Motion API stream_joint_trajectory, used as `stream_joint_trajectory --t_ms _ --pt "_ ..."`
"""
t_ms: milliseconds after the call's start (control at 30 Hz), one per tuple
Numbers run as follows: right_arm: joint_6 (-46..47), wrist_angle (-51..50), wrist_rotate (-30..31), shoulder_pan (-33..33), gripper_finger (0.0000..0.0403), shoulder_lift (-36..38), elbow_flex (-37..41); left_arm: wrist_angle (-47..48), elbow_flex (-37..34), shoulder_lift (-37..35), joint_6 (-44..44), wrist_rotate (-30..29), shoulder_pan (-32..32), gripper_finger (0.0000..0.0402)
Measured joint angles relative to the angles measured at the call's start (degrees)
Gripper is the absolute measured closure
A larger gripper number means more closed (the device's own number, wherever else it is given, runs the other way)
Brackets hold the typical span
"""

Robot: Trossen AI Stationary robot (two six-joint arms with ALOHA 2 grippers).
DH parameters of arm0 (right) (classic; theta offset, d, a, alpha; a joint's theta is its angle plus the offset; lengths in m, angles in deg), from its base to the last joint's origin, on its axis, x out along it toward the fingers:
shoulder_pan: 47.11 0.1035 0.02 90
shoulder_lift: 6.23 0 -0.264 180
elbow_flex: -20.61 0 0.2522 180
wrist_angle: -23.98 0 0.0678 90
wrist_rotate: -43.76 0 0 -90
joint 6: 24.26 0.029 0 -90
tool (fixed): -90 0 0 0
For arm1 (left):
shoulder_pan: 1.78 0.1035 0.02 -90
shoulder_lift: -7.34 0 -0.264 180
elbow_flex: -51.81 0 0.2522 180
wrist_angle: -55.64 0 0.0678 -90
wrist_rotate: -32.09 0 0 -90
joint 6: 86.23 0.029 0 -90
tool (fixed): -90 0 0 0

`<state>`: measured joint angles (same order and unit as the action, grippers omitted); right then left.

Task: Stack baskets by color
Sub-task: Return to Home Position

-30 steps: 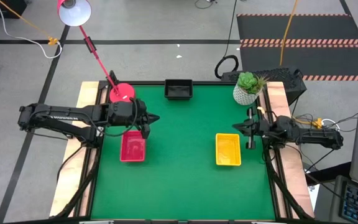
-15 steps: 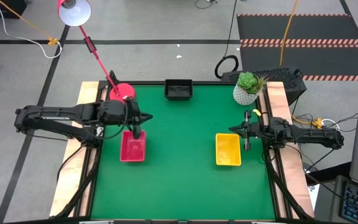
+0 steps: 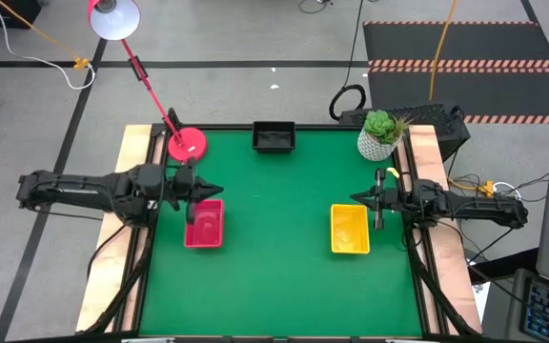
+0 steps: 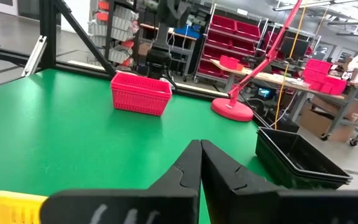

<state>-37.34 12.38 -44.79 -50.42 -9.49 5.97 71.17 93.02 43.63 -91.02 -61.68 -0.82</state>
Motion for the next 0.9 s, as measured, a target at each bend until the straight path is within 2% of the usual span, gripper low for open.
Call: stream_joint_trajectory --t_ms 233,567,900 --pt "-0.01 0.02 0.00 0.00 0.0403 -0.02 0.00 -9.84 -12.52 -5.70 0.19 0.55 -1.57 0.0398" --pt "-0.02 0.02 0.00 0.00 0.0403 -0.02 0.00 -28.58 -26.28 -10.49 -0.15 0.01 -2.62 0.0400" --pt "-0.02 0.00 0.00 0.00 0.0403 0.00 0.00 -28.78 -26.89 -13.69 2.89 0.34 -2.66 0.0400"
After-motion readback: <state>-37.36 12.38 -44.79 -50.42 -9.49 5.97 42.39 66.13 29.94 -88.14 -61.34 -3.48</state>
